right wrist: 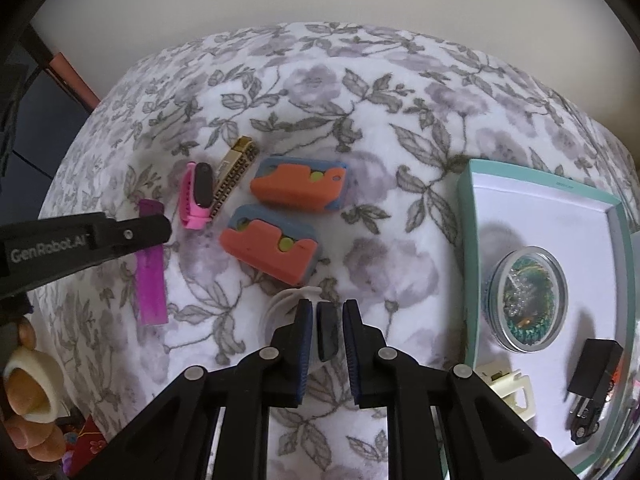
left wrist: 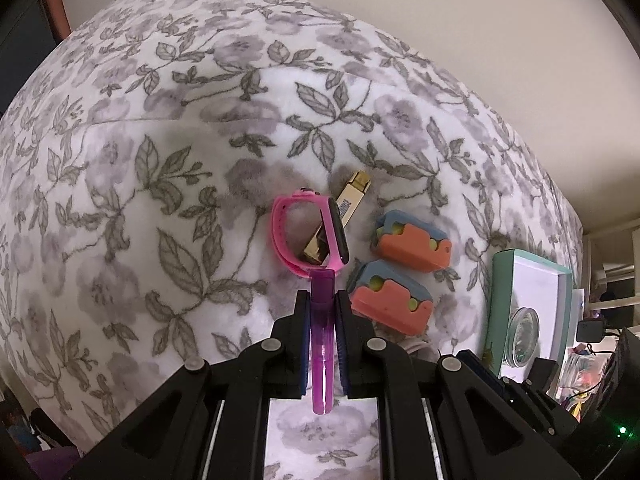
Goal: Organize rigid objects
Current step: 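Close the right tool on the white smartwatch band, then lift the smartwatch with the right tool while the left tool holds the highlighter, then carry the highlighter and smartwatch over the white tray with both tools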
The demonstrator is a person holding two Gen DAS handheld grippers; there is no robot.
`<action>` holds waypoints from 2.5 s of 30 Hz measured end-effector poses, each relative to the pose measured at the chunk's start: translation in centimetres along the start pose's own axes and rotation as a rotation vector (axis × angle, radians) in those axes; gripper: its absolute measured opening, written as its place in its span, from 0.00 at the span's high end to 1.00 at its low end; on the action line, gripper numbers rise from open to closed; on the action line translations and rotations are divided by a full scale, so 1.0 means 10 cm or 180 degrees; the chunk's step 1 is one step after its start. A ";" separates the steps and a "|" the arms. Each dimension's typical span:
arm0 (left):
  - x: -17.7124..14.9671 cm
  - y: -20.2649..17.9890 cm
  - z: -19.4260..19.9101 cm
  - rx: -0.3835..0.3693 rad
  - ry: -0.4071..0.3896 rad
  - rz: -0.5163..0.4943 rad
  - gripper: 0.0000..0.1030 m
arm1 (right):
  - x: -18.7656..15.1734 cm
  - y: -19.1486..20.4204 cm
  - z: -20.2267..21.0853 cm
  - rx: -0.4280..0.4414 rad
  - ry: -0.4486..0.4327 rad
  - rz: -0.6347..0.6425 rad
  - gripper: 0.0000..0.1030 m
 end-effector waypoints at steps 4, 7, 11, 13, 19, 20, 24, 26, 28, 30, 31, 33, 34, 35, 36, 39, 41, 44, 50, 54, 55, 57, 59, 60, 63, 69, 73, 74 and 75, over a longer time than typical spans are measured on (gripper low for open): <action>0.00 -0.01 -0.01 -0.0004 -0.0003 0.0000 0.89 | -0.03 0.04 -0.09 0.0031 0.0045 0.0000 0.83; 0.00 -0.01 -0.02 -0.0001 0.0008 -0.0006 0.89 | -0.08 0.04 -0.20 -0.0038 0.0108 0.0026 0.83; -0.01 0.00 -0.04 0.0006 0.0034 0.0005 0.89 | -0.11 0.04 -0.30 -0.0166 0.0123 0.0065 0.82; -0.02 0.00 -0.06 0.0011 0.0044 0.0008 0.89 | -0.13 0.02 -0.36 -0.0232 0.0139 0.0068 0.82; -0.04 0.01 -0.09 0.0011 0.0079 0.0020 0.89 | -0.14 0.01 -0.39 -0.0117 0.0126 -0.0057 0.85; -0.03 0.02 -0.09 0.0009 0.0075 0.0023 0.89 | -0.12 -0.03 -0.38 -0.0015 0.0151 -0.0140 0.85; -0.02 0.00 -0.07 0.0006 0.0058 0.0018 0.89 | -0.10 -0.15 -0.37 0.0412 0.0238 -0.0479 0.85; -0.02 -0.01 -0.07 0.0001 0.0055 0.0011 0.89 | -0.10 -0.19 -0.36 0.0558 0.0269 -0.0606 0.85; -0.01 -0.02 -0.07 -0.0015 0.0050 0.0010 0.89 | -0.09 -0.20 -0.32 0.0629 0.0270 -0.0671 0.85; -0.01 -0.03 -0.06 -0.0038 0.0043 0.0014 0.89 | -0.07 -0.22 -0.25 0.0661 0.0232 -0.0687 0.85; 0.00 -0.04 -0.05 -0.0052 0.0038 0.0010 0.89 | -0.05 -0.23 -0.21 0.0668 0.0207 -0.0692 0.85; 0.01 -0.08 -0.02 -0.0101 0.0019 0.0003 0.89 | -0.01 -0.27 -0.10 0.0701 0.0110 -0.0730 0.85; 0.02 -0.11 0.00 -0.0138 0.0004 -0.0003 0.89 | 0.04 -0.30 -0.04 0.0704 0.0065 -0.0746 0.85; 0.04 -0.14 0.02 -0.0167 -0.0014 -0.0013 0.89 | 0.09 -0.31 0.02 0.0702 0.0000 -0.0765 0.85; 0.05 -0.18 0.04 -0.0190 -0.0037 -0.0028 0.89 | 0.13 -0.36 0.12 0.0715 -0.0079 -0.0795 0.85; 0.10 -0.31 0.13 -0.0241 -0.0125 -0.0102 0.89 | 0.25 -0.53 0.32 0.0621 -0.0278 -0.0868 0.85; 0.12 -0.41 0.18 -0.0288 -0.0170 -0.0150 0.89 | 0.29 -0.64 0.43 0.0585 -0.0367 -0.0932 0.85; 0.11 -0.61 0.21 -0.0378 -0.0202 -0.0234 0.89 | 0.31 -0.93 0.61 0.0484 -0.0490 -0.1053 0.85; -0.06 -1.18 0.18 -0.0597 -0.0134 -0.0545 0.89 | 0.23 -1.50 0.80 0.0117 -0.0551 -0.1197 0.85; -0.27 -1.67 0.11 -0.0810 -0.0026 -0.0796 0.89 | 0.15 -1.83 0.79 0.0040 -0.0487 -0.1377 0.85; -0.32 -1.75 0.09 -0.0830 -0.0011 -0.0839 0.89 | 0.12 -1.91 0.78 0.0010 -0.0468 -0.1424 0.85; -0.43 -1.95 0.04 -0.0891 0.0036 -0.0966 0.89 | 0.05 -2.05 0.76 -0.0045 -0.0415 -0.1491 0.85; -0.56 -2.14 -0.03 -0.0982 0.0119 -0.1070 0.89 | 0.01 -2.13 0.74 -0.0055 -0.0374 -0.1538 0.85; -0.63 -2.24 -0.07 -0.1058 0.0173 -0.1112 0.89 | -0.02 -2.17 0.72 -0.0050 -0.0345 -0.1561 0.85; -0.75 -2.41 -0.14 -0.1196 0.0255 -0.1137 0.89 | -0.08 -2.24 0.69 -0.0086 -0.0284 -0.1586 0.84; -0.85 -2.65 -0.24 -0.1383 0.0277 -0.1205 0.88 | -0.16 -2.30 0.65 -0.0104 -0.0208 -0.1627 0.82; -0.91 -2.74 -0.30 -0.1441 0.0312 -0.1250 0.88 | -0.19 -2.31 0.64 -0.0103 -0.0173 -0.1648 0.82; -0.92 -2.75 -0.31 -0.1422 0.0317 -0.1270 0.88 | -0.20 -2.31 0.64 -0.0104 -0.0166 -0.1644 0.82; -0.93 -2.75 -0.33 -0.1387 0.0319 -0.1290 0.88 | -0.20 -2.31 0.64 -0.0115 -0.0160 -0.1629 0.82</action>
Point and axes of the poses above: each gripper's, at about its wrist camera, not at the fingertips, and z roughly against the way its jaws point, y to its left, x to its top, the point moved 10 cm from there along -z, roughly the way its jaws point, and after that the axes turned 11 degrees about -z, right-handed, at the moved point
